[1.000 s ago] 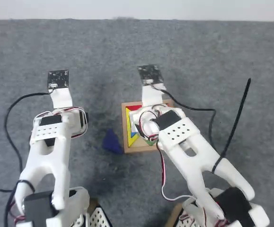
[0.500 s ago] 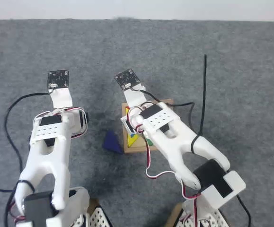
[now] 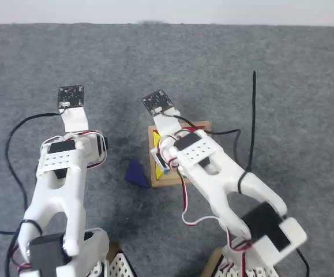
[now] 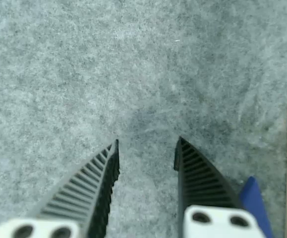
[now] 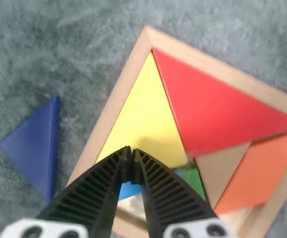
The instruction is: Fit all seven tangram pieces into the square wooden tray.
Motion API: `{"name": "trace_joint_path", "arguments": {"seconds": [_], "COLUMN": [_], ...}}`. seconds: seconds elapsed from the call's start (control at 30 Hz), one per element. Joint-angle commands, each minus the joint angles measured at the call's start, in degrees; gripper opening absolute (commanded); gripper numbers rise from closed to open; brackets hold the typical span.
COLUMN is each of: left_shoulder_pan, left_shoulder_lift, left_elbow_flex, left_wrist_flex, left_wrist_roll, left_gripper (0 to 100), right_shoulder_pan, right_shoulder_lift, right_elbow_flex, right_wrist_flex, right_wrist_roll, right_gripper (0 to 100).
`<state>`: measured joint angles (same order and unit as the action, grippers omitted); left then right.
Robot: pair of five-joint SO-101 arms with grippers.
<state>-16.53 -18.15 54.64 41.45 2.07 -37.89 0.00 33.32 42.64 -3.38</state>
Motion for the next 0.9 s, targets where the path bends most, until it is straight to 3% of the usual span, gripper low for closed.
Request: {"name": "trace_joint_path", "arguments": {"seconds": [0.0, 0.47, 0.87], "left_shoulder_pan": [0.0, 0.0, 0.0], "left_shoulder_lift": [-0.18, -0.18, -0.18], "left_elbow_flex": [-1.1, -1.01, -0.84], "left_wrist_flex": [-0.35, -0.35, -0.35], "left_wrist_roll": [0.62, 0.62, 0.62], "left_gripper": [18, 18, 18], "right_shoulder_pan": [-0.57, 1.63, 6.99], "right_shoulder_lift": [-7.43, -14.02, -3.38], "right_elbow_flex": [3.16, 3.78, 0.97], "right_wrist_flex": [0.4, -3.3, -2.86], "right_wrist_roll": [-1.93, -1.41, 0.97], "right_gripper": [0.6, 0.6, 0.6]}}
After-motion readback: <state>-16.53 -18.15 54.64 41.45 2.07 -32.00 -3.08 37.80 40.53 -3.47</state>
